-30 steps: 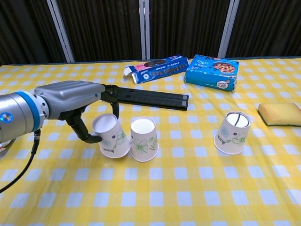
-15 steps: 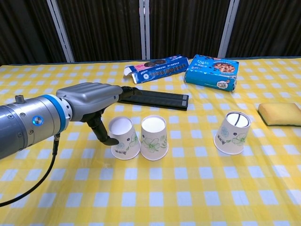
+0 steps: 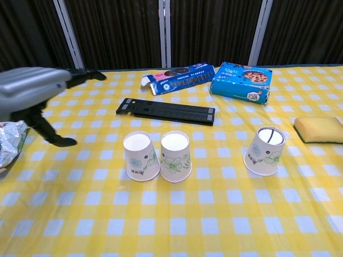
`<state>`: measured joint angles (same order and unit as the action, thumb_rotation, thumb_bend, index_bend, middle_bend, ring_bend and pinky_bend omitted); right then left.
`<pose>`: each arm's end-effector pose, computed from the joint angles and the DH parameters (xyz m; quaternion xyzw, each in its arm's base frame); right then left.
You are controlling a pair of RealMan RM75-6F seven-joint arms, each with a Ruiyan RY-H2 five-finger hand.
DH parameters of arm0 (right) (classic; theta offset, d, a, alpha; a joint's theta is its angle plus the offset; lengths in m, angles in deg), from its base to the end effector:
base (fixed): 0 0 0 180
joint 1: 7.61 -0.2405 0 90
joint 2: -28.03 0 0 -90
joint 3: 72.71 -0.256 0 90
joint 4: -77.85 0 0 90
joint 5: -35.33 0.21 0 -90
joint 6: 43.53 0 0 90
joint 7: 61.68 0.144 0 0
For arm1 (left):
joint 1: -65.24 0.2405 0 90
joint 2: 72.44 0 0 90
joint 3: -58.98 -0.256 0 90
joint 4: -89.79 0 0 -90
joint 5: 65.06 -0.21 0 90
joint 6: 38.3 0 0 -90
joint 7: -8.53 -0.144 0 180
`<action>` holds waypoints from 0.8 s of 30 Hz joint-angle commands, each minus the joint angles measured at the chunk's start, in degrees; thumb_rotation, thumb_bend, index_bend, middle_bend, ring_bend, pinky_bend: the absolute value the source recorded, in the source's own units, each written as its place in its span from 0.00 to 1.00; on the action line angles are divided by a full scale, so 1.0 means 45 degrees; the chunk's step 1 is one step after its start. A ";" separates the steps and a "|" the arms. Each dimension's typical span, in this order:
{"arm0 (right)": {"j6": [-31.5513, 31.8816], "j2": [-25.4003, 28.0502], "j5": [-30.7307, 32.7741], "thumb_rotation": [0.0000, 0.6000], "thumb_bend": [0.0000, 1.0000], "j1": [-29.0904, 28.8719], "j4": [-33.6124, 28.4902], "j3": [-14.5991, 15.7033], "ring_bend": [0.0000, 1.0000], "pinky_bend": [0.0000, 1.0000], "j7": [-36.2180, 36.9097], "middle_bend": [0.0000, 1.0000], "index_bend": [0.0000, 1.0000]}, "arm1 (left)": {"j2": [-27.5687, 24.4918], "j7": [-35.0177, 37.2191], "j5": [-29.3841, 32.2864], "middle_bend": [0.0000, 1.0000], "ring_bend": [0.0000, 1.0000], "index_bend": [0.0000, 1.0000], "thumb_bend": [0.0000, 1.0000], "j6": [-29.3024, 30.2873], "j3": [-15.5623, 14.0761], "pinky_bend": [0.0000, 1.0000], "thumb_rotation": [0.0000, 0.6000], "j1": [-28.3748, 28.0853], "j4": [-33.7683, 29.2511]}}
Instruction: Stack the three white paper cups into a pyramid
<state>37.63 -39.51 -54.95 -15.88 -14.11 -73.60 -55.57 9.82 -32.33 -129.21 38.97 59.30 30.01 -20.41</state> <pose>-0.2921 -0.1899 0.1227 0.6174 -0.4296 0.4288 0.5004 -0.1397 0.2551 0.0264 -0.7358 -0.3311 -0.3540 0.4730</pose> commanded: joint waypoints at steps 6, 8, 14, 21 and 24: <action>-0.1779 0.0296 0.0771 1.00 0.20 -0.0934 -0.1763 -0.0250 0.00 0.00 -0.1773 0.00 0.07 | -0.3115 0.3301 -0.3647 0.00 0.00 0.00 0.20 0.2277 -0.2297 0.00 1.00 0.2460 0.0088; -0.2181 0.0273 0.0907 1.00 0.20 -0.1180 -0.2110 -0.0310 0.00 0.00 -0.2218 0.00 0.06 | -0.3265 0.3686 -0.3842 0.00 0.00 0.00 0.20 0.2484 -0.2377 0.00 1.00 0.2692 0.0195; -0.3644 -0.0255 0.2328 1.00 0.20 -0.2203 -0.3399 -0.0768 0.00 0.00 -0.5190 0.00 0.08 | -0.3756 0.4497 -0.4403 0.00 0.00 0.00 0.20 0.2784 -0.2351 0.00 1.00 0.3142 0.0346; -0.4477 -0.1516 0.4694 1.00 0.20 -0.3301 -0.3867 -0.1370 0.00 0.00 -0.8060 0.00 0.17 | -0.3932 0.4785 -0.4711 0.00 0.00 0.00 0.20 0.2455 -0.2196 0.00 1.00 0.3322 0.0437; -0.4485 -0.2091 0.5555 1.00 0.22 -0.3691 -0.3715 -0.1661 0.00 0.00 -0.8665 0.00 0.18 | -0.3953 0.4826 -0.4942 0.00 0.00 0.00 0.20 0.2325 -0.2134 0.00 1.00 0.3404 0.0455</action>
<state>18.40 -46.37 -33.16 -30.36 -30.61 -79.48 -91.90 -7.90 -10.71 -151.15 49.66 49.57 45.17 -18.42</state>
